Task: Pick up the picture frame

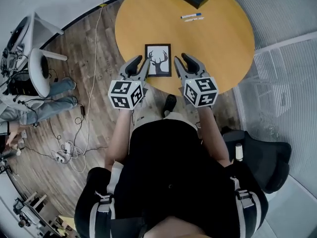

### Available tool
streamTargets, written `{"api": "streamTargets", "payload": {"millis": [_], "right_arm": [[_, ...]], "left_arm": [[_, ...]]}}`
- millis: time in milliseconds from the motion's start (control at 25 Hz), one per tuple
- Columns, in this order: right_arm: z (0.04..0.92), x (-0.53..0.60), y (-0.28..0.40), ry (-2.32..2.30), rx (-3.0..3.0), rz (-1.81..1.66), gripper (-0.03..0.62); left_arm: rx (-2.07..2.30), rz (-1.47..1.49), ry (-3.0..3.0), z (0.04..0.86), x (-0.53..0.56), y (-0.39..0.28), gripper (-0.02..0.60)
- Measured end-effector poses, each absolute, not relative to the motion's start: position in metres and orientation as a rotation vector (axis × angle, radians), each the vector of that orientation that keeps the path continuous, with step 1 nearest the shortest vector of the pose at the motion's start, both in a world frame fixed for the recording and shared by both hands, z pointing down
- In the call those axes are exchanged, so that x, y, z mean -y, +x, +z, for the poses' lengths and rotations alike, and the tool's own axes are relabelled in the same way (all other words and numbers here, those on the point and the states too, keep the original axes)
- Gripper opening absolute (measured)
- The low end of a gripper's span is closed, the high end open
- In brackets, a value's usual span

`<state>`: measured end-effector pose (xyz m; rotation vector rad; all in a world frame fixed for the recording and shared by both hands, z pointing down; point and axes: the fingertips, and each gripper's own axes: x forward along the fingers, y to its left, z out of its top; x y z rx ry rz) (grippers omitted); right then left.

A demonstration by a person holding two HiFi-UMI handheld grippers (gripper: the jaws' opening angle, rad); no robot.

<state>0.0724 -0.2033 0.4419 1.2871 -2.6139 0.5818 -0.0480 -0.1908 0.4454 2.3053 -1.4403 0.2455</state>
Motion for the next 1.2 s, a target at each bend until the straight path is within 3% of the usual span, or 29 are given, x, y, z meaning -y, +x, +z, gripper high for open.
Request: {"api": "streamTargets", "payload": {"millis": [1200], "right_arm": [[0.647,0.273,0.053,1.171,2.285,0.868,0.117]], "left_arm": [[1.335,0.574,2.011,0.67,0.262,-0.082,0.124]]}}
